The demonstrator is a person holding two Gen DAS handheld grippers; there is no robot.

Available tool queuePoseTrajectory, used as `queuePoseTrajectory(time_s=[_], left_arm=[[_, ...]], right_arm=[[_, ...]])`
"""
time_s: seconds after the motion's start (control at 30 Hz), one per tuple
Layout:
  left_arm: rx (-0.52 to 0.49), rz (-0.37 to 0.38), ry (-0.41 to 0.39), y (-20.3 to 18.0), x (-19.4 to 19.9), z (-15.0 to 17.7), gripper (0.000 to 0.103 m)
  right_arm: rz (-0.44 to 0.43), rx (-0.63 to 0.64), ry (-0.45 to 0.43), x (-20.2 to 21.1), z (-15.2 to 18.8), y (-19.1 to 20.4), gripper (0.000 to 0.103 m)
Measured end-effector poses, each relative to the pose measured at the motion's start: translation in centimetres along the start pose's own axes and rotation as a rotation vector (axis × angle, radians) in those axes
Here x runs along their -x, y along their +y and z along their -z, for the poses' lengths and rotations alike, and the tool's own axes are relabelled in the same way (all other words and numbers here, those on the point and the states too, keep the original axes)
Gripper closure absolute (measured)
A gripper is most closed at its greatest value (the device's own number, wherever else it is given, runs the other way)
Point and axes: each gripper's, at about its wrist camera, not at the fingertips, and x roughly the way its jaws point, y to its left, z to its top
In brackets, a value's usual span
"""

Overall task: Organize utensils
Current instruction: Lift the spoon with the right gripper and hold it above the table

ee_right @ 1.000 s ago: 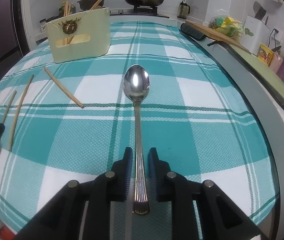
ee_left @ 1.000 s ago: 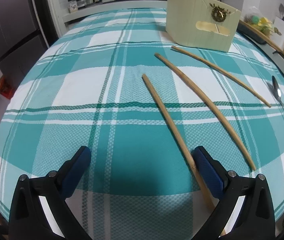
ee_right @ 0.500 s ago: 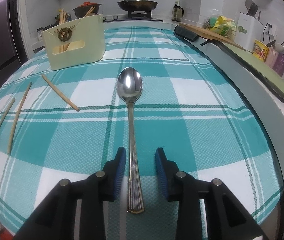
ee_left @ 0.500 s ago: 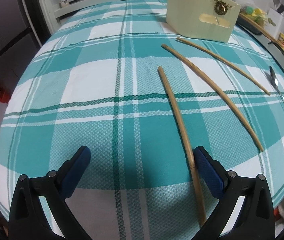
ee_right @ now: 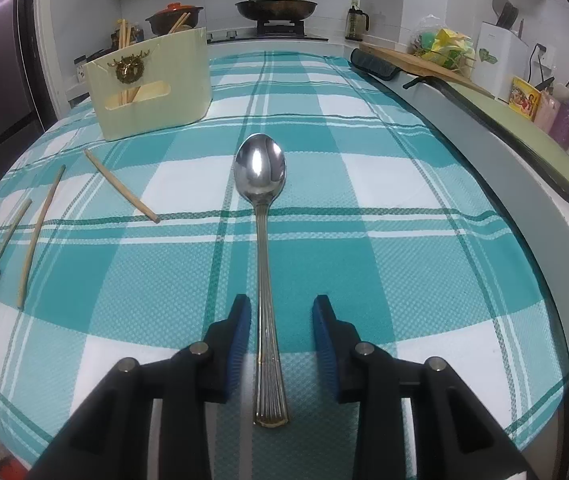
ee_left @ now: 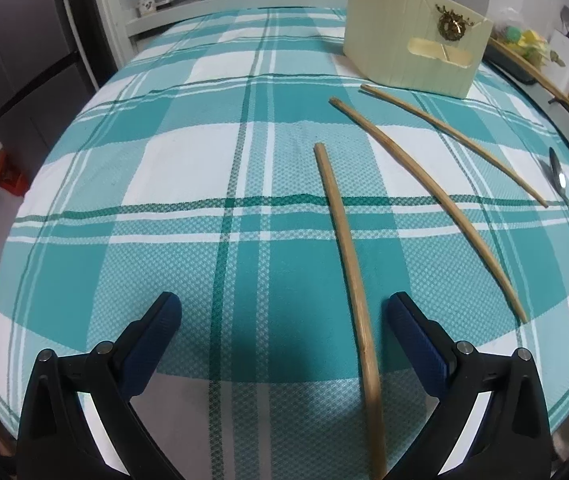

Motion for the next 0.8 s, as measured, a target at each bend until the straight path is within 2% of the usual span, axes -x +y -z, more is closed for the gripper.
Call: queuePoseTrajectory(time_s=[0.17,0.3,0.33,0.4,0.43,0.47,0.5,0.6,0.8], left_arm=[[0.010,-0.004,-0.031,0.0,0.3,0.5,0.000],[0.014,0.000,-0.026,0.1,0.2,0.4,0.000],[0.013,-0.001,-0.024,0.1,0.2,0.4,0.000],[0.008,0.006,-0.025,0.2,0.3,0.4,0.000],[0.009,0.008,-0.024,0.2,0.2,0.4,0.000],[0.010,0.008,-0.020,0.2,0.2,0.3,0.000],[0.009,0.007,-0.017,0.2,0.2,0.3,0.000],[0.002,0.015,-0.007,0.3,0.2,0.2,0.000],[-0.015,0.046,-0.002,0.8,-0.1,-0.8,0.001]], right_arm=[[0.003,0.003,-0.011,0.1,0.2,0.1,0.068],[-0.006,0.004,-0.027,0.1,0.4,-0.1,0.067],[-0.009,0.002,-0.025,0.1,0.3,-0.2,0.064],[-0.022,0.009,-0.011,0.0,0.1,-0.2,0.056],[-0.054,0.020,0.002,-0.2,0.0,-0.1,0.041],[-0.094,0.043,0.022,-0.4,-0.2,0.2,0.020],[-0.112,0.071,0.044,-0.6,-0.4,0.6,0.017],[-0.097,0.103,0.051,-0.5,-0.7,1.1,0.017],[-0.117,-0.004,0.012,0.4,-3.2,-1.5,0.017]])
